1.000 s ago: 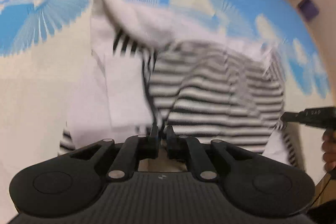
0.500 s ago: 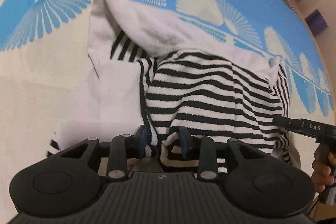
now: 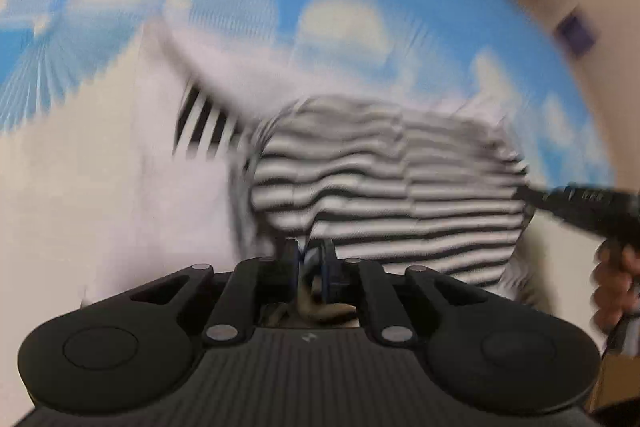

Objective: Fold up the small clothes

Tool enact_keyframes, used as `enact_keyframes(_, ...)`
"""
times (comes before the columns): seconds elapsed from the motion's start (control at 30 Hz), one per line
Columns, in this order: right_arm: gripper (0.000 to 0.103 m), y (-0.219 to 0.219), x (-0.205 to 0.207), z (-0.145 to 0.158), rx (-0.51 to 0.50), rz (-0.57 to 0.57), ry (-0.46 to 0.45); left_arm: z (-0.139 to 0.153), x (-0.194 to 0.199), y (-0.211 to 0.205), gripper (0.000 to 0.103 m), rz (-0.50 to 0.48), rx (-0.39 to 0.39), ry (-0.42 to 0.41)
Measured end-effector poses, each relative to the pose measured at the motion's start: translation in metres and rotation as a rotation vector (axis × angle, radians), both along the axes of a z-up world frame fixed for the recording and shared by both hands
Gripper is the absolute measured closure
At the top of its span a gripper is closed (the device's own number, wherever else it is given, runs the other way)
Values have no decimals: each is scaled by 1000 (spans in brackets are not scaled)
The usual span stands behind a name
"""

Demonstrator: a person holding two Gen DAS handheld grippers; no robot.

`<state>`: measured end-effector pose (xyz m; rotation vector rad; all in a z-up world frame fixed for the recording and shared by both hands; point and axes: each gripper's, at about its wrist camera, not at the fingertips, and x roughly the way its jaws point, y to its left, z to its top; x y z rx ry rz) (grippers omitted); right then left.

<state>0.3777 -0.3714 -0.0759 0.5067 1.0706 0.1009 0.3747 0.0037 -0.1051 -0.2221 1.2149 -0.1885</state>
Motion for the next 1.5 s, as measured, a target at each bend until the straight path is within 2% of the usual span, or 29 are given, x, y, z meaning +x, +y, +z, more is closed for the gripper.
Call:
enact_keyframes(0.07,85,-1,-2,-14,-99,-26,64,12,-3,4,82,21,32,-75)
enact_keyframes(0.13,83,1,-4,-2,-181,-46,15,32,-7,7,82,19,24,-180)
enact_keyframes(0.2,83,9,-9,19,-209,-29,-77,40,-9,6,82,6,-19,-222)
enact_keyframes(0.27,73,22,-17,33,-192,41,-146,34,-11,1,82,-26,-40,-197)
enact_keyframes(0.33,69,35,-20,32,-80,156,-174,15,-9,-12,82,-85,-14,-145)
enact_keyframes(0.4,68,51,-19,15,-2,259,-121,-16,-6,-24,80,-144,115,-50)
enact_keyframes(0.43,68,61,-18,3,-17,298,-78,-31,-6,-26,81,-156,184,-4)
enact_keyframes(0.5,69,81,-21,-24,-154,389,34,-31,-9,-17,81,-125,166,-2)
enact_keyframes(0.53,70,85,-24,-34,-220,414,70,-23,-9,-15,80,-98,153,-8)
enact_keyframes(0.57,70,85,-25,-37,-234,412,66,-14,-11,-14,80,-83,142,-31)
enact_keyframes(0.67,69,73,-25,-23,-151,343,21,12,-20,-11,80,-94,52,-130)
enact_keyframes(0.73,69,67,-27,-15,-92,336,-31,12,-23,-13,78,-117,20,-137)
enact_keyframes(0.77,68,65,-25,-19,-80,347,-28,6,-24,-16,77,-134,33,-125)
enact_keyframes(0.8,68,67,-28,-25,-90,365,-2,-7,-23,-19,76,-152,89,-89)
enact_keyframes(0.87,71,76,-27,-43,-199,404,74,-26,-29,-25,76,-184,206,-16)
enact_keyframes(0.9,71,77,-29,-43,-220,410,53,-24,-31,-26,76,-182,222,-22)
enact_keyframes(1.0,71,65,-34,-16,-208,317,6,12,-44,-20,74,-139,148,-130)
enact_keyframes(1.07,70,56,-43,13,-199,269,-91,35,-58,-12,63,-122,108,-217)
enact_keyframes(1.13,69,45,-59,40,-213,241,-183,47,-69,-11,61,-115,107,-274)
enact_keyframes(1.27,69,22,-92,76,-257,189,-265,63,-94,4,61,-113,95,-307)
enact_keyframes(1.4,69,-13,-131,98,-232,128,-276,82,-126,28,61,-78,49,-304)
enact_keyframes(1.5,69,-34,-165,101,-260,126,-270,84,-151,48,62,-51,1,-271)
